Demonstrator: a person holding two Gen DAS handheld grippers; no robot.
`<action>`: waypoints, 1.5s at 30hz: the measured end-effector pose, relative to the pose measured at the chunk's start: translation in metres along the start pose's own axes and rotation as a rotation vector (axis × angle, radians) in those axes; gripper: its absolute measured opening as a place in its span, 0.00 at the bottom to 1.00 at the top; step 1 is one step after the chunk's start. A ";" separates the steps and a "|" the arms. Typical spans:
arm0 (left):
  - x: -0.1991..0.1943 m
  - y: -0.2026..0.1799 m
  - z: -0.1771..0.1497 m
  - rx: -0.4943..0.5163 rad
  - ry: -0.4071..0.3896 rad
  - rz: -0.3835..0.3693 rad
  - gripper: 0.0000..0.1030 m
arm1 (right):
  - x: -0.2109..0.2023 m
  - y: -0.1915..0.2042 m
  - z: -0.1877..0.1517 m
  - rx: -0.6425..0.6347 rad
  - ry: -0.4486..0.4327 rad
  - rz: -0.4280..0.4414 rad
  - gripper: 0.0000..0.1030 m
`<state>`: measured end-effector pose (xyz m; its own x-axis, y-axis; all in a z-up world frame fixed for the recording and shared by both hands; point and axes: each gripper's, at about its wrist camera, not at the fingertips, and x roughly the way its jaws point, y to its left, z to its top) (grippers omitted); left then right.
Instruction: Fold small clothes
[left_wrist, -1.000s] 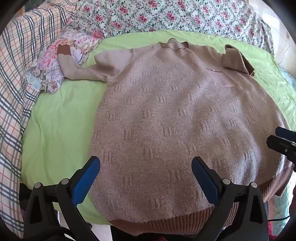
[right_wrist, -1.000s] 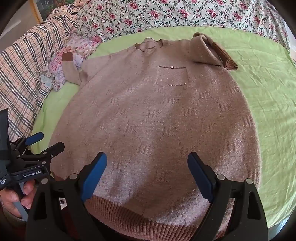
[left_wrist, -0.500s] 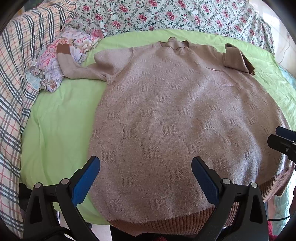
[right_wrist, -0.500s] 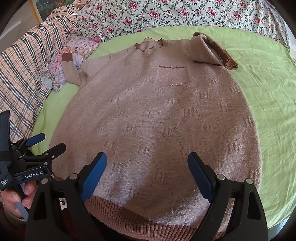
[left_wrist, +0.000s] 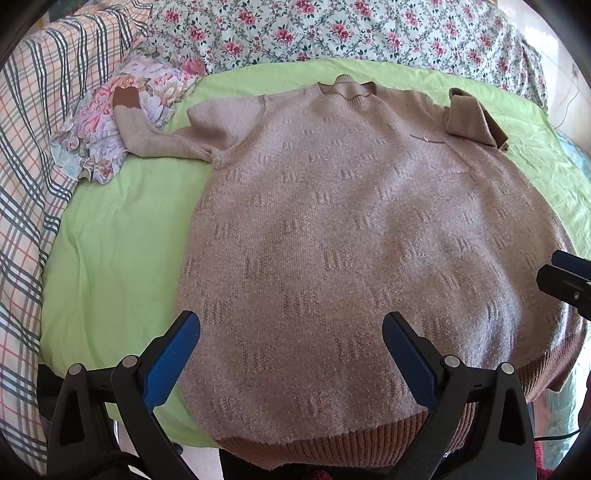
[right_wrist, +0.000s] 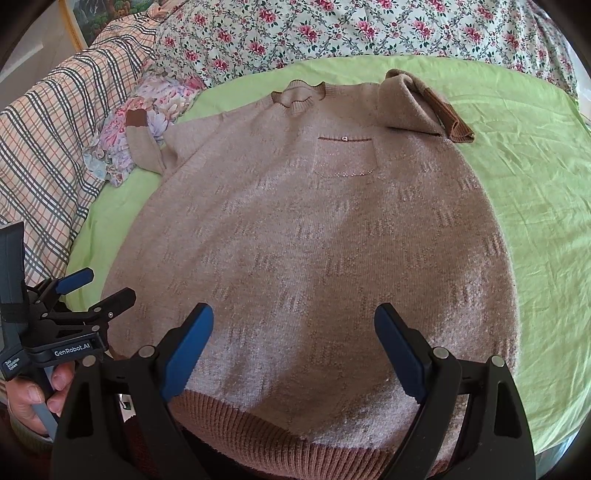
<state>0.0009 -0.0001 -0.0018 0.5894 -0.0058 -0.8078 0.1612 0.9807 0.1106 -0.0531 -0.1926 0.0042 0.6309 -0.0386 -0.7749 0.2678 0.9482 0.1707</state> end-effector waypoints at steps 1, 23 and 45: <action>0.000 0.000 0.000 0.000 0.001 -0.001 0.97 | 0.000 0.000 0.000 0.000 0.000 0.001 0.87; 0.010 -0.003 0.009 0.027 0.016 0.021 0.97 | 0.000 -0.006 0.006 0.001 -0.017 0.006 0.87; 0.045 0.003 0.064 -0.006 0.044 -0.023 0.97 | 0.006 -0.053 0.054 0.005 -0.063 -0.078 0.75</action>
<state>0.0782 -0.0094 -0.0009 0.5503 -0.0202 -0.8347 0.1698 0.9815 0.0882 -0.0241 -0.2604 0.0232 0.6527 -0.1322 -0.7460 0.3215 0.9399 0.1148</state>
